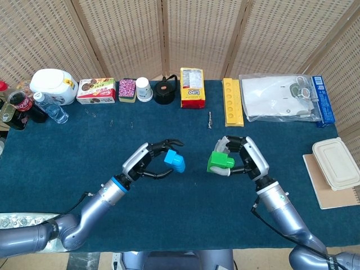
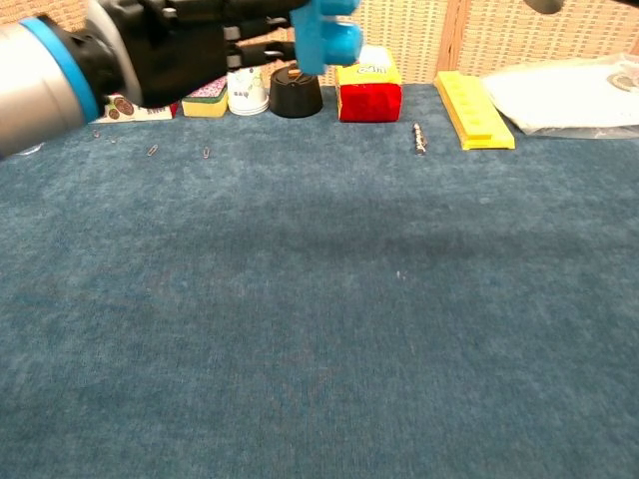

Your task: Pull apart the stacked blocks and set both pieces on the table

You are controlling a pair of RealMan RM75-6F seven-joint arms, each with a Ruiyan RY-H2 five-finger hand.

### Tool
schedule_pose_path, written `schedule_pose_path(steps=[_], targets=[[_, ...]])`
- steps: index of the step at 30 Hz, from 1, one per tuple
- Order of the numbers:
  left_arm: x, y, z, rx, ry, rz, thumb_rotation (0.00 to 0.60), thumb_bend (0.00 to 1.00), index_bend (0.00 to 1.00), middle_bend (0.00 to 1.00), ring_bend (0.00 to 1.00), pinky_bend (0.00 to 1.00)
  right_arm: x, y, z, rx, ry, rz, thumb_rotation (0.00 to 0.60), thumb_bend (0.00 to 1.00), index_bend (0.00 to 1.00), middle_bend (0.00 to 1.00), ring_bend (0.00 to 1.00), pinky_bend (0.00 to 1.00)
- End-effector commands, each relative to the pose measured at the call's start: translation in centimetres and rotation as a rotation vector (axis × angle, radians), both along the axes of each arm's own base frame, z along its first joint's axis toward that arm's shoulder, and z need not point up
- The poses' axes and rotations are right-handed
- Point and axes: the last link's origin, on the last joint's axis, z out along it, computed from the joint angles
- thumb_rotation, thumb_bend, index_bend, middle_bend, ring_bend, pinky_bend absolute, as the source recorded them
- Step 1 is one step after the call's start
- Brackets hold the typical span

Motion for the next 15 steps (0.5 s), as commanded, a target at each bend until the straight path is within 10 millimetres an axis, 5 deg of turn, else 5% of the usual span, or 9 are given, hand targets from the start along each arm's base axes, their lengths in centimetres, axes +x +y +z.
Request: schedule_pose_path(steps=[1, 8, 15], targets=[[-1.6, -0.7, 2.4, 0.049, 0.03, 0.012, 0.6, 0.46, 0.56, 0.28, 0.14, 0.24, -1.4, -0.7, 0.4, -0.01, 0.073, -0.015, 0.6, 0.09, 0.71, 0.67, 0.68, 0.7], [-5.1, -1.7, 6.2, 0.175, 0.204, 0.012, 0.6, 0.46, 0.56, 0.28, 0.14, 0.25, -3.8, -1.5, -0.5, 0.013, 0.358, 0.035, 0.6, 0.09, 0.7, 0.66, 0.65, 0.67], [-8.8, -3.1, 9.6, 0.34, 0.525, -0.027, 0.6, 0.45, 0.56, 0.28, 0.14, 0.25, -5.7, -2.2, -3.1, -0.037, 0.88, 0.261, 0.6, 0.08, 0.66, 0.61, 0.58, 0.58]])
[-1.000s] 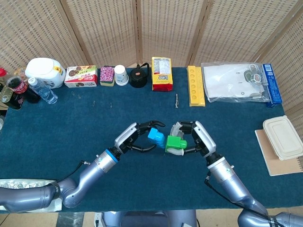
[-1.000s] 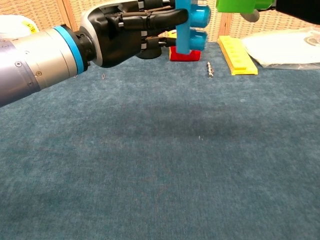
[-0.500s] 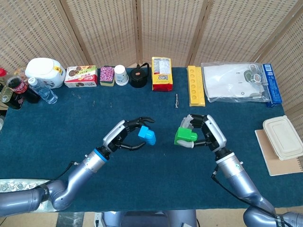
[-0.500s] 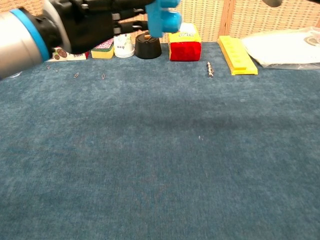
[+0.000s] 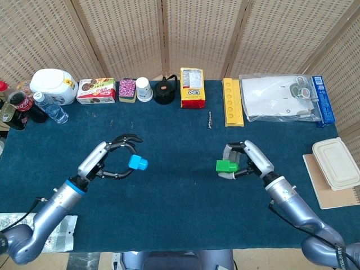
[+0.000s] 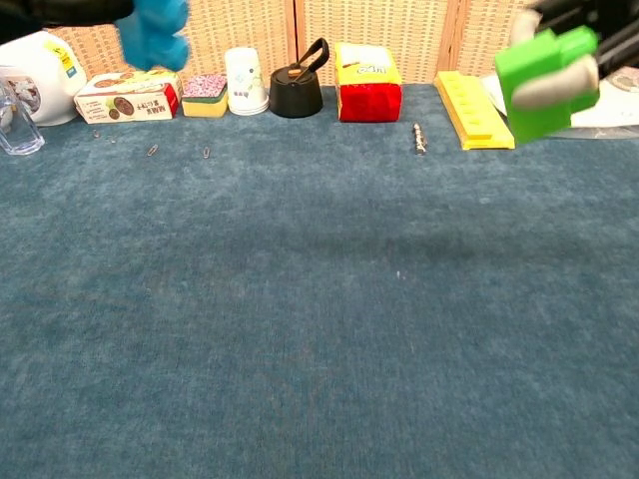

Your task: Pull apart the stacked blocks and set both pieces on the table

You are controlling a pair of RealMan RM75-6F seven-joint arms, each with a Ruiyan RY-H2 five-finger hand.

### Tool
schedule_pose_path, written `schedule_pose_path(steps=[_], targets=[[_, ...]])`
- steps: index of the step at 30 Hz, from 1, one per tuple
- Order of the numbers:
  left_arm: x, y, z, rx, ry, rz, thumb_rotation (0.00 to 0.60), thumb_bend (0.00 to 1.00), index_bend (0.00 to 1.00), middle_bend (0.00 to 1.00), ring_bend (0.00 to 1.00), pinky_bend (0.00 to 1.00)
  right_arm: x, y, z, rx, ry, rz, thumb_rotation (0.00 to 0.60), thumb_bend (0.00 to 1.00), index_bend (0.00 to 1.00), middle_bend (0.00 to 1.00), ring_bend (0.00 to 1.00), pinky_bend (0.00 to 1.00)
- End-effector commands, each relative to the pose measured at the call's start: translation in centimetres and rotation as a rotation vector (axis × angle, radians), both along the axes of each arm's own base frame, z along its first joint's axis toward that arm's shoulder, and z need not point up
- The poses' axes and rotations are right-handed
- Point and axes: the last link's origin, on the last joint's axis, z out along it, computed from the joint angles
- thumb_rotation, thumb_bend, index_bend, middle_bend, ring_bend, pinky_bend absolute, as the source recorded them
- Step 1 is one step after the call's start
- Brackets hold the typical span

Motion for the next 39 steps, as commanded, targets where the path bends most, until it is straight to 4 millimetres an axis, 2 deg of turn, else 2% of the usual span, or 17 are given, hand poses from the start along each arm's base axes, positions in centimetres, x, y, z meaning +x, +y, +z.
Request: schedule_pose_path(steps=[1, 9, 18, 26, 30, 39], targets=[[-2.1, -1.5, 1.7, 0.086, 0.19, -0.01, 0.6, 0.45, 0.56, 0.28, 0.14, 0.25, -1.5, -0.5, -2.0, -0.019, 0.371, 0.164, 0.6, 0.08, 0.66, 0.61, 0.57, 0.57], [-4.5, -3.2, 2.9, 0.164, 0.352, 0.027, 0.6, 0.45, 0.56, 0.28, 0.14, 0.25, -2.5, -0.4, -4.6, -0.053, 0.622, 0.239, 0.6, 0.07, 0.61, 0.56, 0.51, 0.5], [-6.0, -3.8, 3.1, 0.195, 0.416, 0.053, 0.6, 0.45, 0.56, 0.28, 0.14, 0.24, -2.5, -0.7, -7.1, -0.089, 0.747, 0.269, 0.6, 0.06, 0.59, 0.54, 0.48, 0.47], [-6.4, -3.5, 2.8, 0.224, 0.465, 0.043, 0.6, 0.45, 0.56, 0.28, 0.14, 0.23, -1.7, -0.8, -8.5, -0.099, 0.822, 0.296, 0.6, 0.04, 0.4, 0.41, 0.35, 0.32], [-6.7, -3.1, 2.4, 0.249, 0.509, 0.039, 0.6, 0.45, 0.56, 0.28, 0.14, 0.23, -1.0, -0.3, -7.7, -0.125, 0.83, 0.301, 0.6, 0.04, 0.31, 0.31, 0.27, 0.27], [-5.8, -1.6, 0.2, 0.307, 0.627, -0.018, 0.6, 0.44, 0.56, 0.28, 0.14, 0.22, 0.5, 1.4, -2.3, -0.276, 0.795, 0.295, 0.6, 0.04, 0.29, 0.28, 0.25, 0.27]])
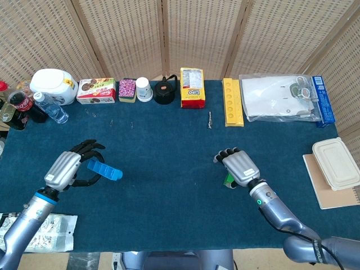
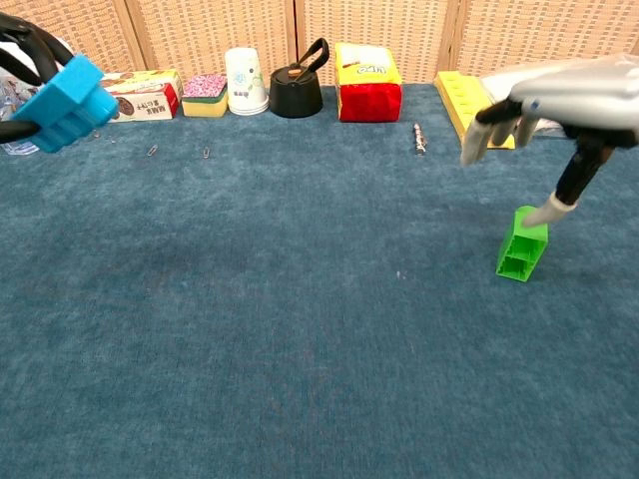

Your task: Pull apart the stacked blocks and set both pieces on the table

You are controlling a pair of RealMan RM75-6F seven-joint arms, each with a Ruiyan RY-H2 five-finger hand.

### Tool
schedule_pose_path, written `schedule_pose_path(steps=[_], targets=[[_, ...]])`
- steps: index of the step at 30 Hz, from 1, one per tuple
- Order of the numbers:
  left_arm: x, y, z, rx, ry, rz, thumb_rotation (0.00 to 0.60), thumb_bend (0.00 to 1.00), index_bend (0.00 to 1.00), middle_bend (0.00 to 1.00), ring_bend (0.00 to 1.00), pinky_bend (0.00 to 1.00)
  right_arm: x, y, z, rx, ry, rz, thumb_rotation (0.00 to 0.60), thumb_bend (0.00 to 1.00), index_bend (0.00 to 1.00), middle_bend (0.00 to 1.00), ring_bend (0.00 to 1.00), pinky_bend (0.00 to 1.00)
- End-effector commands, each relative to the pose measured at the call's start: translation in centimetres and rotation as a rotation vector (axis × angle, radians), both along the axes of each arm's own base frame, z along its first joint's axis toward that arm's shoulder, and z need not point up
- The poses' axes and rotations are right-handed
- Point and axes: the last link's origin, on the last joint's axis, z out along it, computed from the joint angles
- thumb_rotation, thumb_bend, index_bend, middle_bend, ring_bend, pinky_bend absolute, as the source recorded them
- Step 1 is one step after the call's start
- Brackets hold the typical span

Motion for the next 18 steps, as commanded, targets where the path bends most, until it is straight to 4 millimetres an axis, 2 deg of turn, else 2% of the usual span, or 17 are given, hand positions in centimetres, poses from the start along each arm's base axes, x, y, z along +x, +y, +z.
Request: schedule_pose_path(steps=[1, 4, 10, 13, 14, 16, 18], targets=[[0.9, 1.1, -1.5, 0.011, 0.043, -0.033, 0.6, 0.44, 0.56, 0.28, 0.14, 0.21, 0.3, 0.8, 2.6, -0.075, -0.026, 0.034, 0.6, 0.04, 0.29, 0.29, 0.25, 0.27], [1.9, 2.1, -2.9, 0.01, 0.067, -0.054, 0.6, 0.44, 0.56, 0.28, 0.14, 0.18, 0.0, 1.2, 3.4, -0.109, -0.03, 0.047, 0.6, 0.04, 0.29, 0.29, 0.25, 0.27], [4.6, 4.4, -6.9, -0.003, 0.109, -0.092, 0.6, 0.44, 0.56, 0.28, 0.14, 0.17, -0.6, 1.8, 4.8, -0.155, -0.074, 0.041, 0.6, 0.03, 0.29, 0.29, 0.25, 0.27], [5.6, 5.0, -8.6, -0.023, 0.152, -0.108, 0.6, 0.36, 0.54, 0.28, 0.11, 0.16, -1.0, 1.8, 5.4, -0.171, -0.091, 0.032, 0.6, 0.03, 0.29, 0.29, 0.25, 0.27], [5.8, 5.1, -9.1, -0.029, 0.176, -0.116, 0.6, 0.32, 0.5, 0.27, 0.1, 0.15, -1.1, 1.7, 5.6, -0.175, -0.098, 0.028, 0.6, 0.03, 0.29, 0.29, 0.25, 0.27], [6.2, 5.1, -9.8, -0.04, 0.223, -0.129, 0.6, 0.22, 0.28, 0.21, 0.04, 0.12, -1.4, 1.5, 6.0, -0.184, -0.103, 0.022, 0.6, 0.03, 0.29, 0.29, 0.25, 0.27], [6.6, 5.1, -10.2, -0.045, 0.273, -0.139, 0.6, 0.16, 0.11, 0.15, 0.01, 0.11, -1.6, 1.3, 6.4, -0.193, -0.113, 0.016, 0.6, 0.03, 0.29, 0.29, 0.25, 0.27]])
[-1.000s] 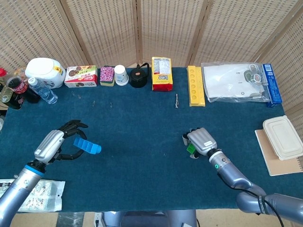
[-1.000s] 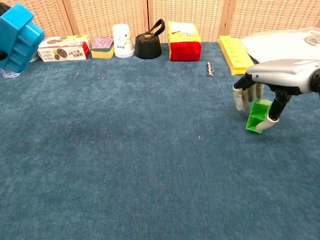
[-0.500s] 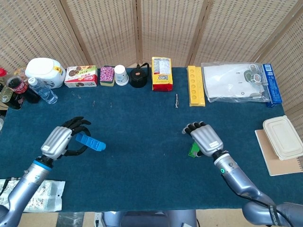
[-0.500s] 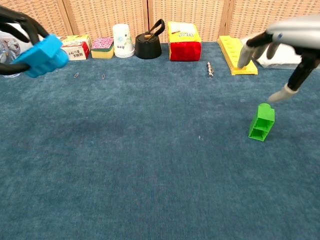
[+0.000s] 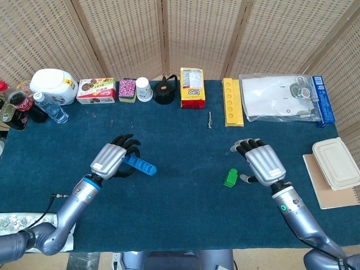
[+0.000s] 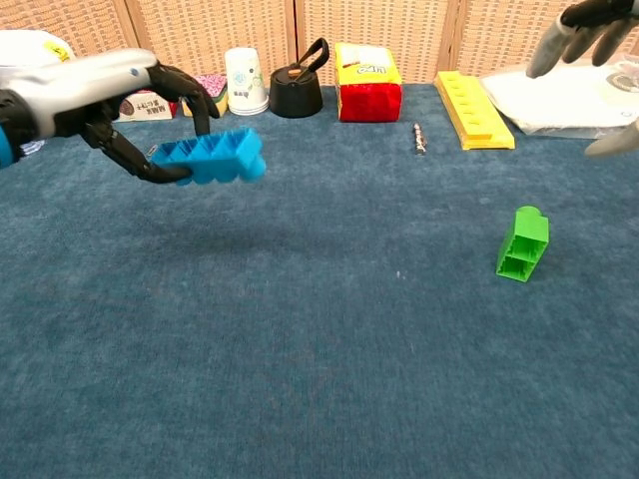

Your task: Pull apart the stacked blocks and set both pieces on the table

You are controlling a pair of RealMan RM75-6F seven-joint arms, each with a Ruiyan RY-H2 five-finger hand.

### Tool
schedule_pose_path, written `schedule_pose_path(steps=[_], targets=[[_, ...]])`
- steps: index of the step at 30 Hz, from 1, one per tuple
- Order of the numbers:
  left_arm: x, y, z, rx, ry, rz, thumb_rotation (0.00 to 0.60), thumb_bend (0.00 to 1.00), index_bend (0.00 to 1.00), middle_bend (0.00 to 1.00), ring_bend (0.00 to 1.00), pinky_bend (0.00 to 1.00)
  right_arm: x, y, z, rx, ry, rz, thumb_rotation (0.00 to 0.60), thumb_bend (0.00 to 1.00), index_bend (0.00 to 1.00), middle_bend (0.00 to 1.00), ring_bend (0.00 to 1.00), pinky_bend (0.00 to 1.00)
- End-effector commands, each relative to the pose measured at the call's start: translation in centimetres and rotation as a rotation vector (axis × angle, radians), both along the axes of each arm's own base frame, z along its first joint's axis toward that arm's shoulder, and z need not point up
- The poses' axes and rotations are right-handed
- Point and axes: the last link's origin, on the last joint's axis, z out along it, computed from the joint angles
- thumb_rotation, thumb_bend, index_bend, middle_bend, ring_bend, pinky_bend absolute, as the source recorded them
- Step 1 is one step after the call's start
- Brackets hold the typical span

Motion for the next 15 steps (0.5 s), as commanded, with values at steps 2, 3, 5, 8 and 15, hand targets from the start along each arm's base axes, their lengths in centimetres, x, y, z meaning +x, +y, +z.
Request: schedule_pose_path(steps=[2, 3, 5, 8, 15], targets=[[1.4, 0.2, -1.6, -0.022, 0.087, -0.022, 0.6, 0.14, 0.03, 0.13, 0.0, 0.11, -0.7, -0.6, 1.0, -0.025, -0.018, -0.016, 0.6, 0.03, 0.29, 0.29, 0.25, 0.27], [1.6, 0.1, -1.5, -0.02, 0.088, -0.019, 0.599, 0.13, 0.02, 0.12, 0.0, 0.11, -0.8, -0.8, 1.1, -0.026, -0.022, -0.021, 0.6, 0.03, 0.29, 0.29, 0.25, 0.27], [1.7, 0.0, -1.3, -0.014, 0.085, -0.011, 0.599, 0.13, 0.02, 0.12, 0.0, 0.11, -1.1, -1.0, 1.4, -0.028, -0.035, -0.03, 0.6, 0.03, 0.3, 0.29, 0.25, 0.27], [1.5, -0.2, -0.6, 0.007, 0.079, -0.004, 0.6, 0.13, 0.02, 0.12, 0.0, 0.11, -1.4, -1.3, 1.7, -0.034, -0.049, -0.037, 0.6, 0.04, 0.3, 0.29, 0.25, 0.27], [-0.9, -2.2, 3.6, 0.111, 0.039, 0.04, 0.6, 0.13, 0.02, 0.12, 0.0, 0.11, -3.1, -1.3, 2.3, -0.069, -0.083, -0.081, 0.6, 0.03, 0.31, 0.31, 0.25, 0.27]])
